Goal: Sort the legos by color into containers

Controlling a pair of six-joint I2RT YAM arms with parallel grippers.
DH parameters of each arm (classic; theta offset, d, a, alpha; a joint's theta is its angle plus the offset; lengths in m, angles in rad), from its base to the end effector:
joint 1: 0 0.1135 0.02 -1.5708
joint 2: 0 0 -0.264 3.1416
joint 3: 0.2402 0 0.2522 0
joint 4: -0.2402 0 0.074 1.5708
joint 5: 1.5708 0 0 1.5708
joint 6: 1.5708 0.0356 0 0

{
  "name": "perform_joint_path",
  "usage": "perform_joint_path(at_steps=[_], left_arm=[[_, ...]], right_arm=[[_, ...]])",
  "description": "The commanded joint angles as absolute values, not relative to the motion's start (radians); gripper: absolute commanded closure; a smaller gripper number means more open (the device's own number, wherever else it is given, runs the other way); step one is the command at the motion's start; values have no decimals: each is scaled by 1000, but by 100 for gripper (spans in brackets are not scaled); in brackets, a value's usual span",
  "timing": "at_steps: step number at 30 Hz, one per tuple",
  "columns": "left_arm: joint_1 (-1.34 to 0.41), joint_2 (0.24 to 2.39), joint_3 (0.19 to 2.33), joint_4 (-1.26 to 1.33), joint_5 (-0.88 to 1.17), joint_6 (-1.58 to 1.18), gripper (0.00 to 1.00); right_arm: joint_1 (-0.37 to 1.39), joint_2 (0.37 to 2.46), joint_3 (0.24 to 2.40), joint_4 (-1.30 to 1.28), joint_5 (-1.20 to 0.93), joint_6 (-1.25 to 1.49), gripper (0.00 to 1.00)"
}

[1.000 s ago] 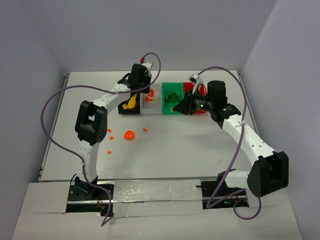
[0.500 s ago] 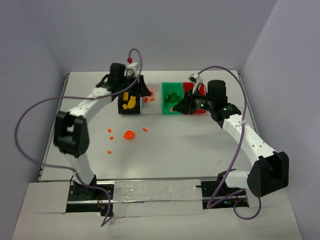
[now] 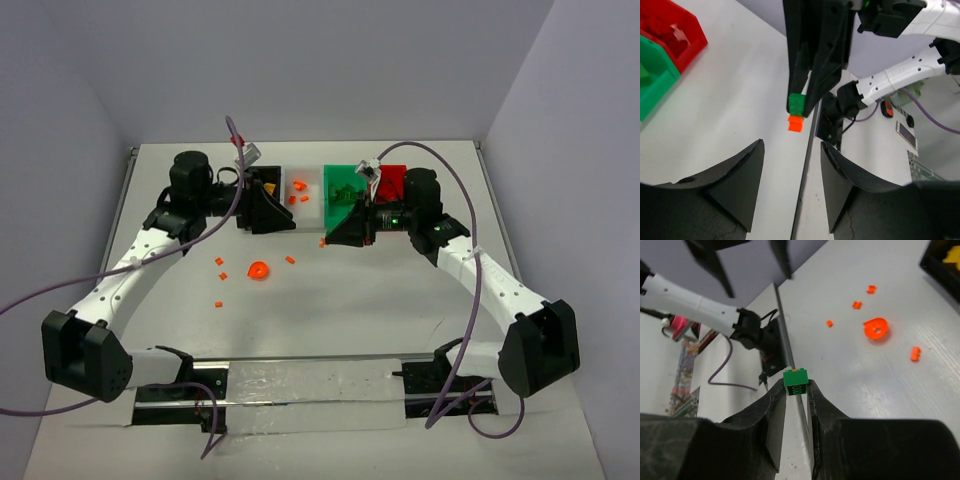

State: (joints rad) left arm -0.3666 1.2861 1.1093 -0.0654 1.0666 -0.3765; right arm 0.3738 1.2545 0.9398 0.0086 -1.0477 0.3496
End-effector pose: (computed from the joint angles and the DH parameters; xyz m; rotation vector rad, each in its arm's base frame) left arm 0.2559 -0.1316 0.3610 0.8034 1.7608 -1.4658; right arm 0.2465 0.1298 0.3180 -0.7930 1.8122 1.4566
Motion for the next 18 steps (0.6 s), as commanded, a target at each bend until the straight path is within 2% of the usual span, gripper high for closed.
perform_joint_path(at_steps=[1, 6, 18], left_arm=[[-399, 1296, 1126, -91, 1140, -332, 42], [-446, 1315, 1159, -213, 1160, -243, 38], [-504, 1325, 1156, -241, 1118, -224, 35]], right_arm=[[411, 1202, 946, 87, -1133, 365, 100], [429, 1201, 966, 75, -1141, 361, 100], [449, 1206, 993, 51, -1129, 343, 100]])
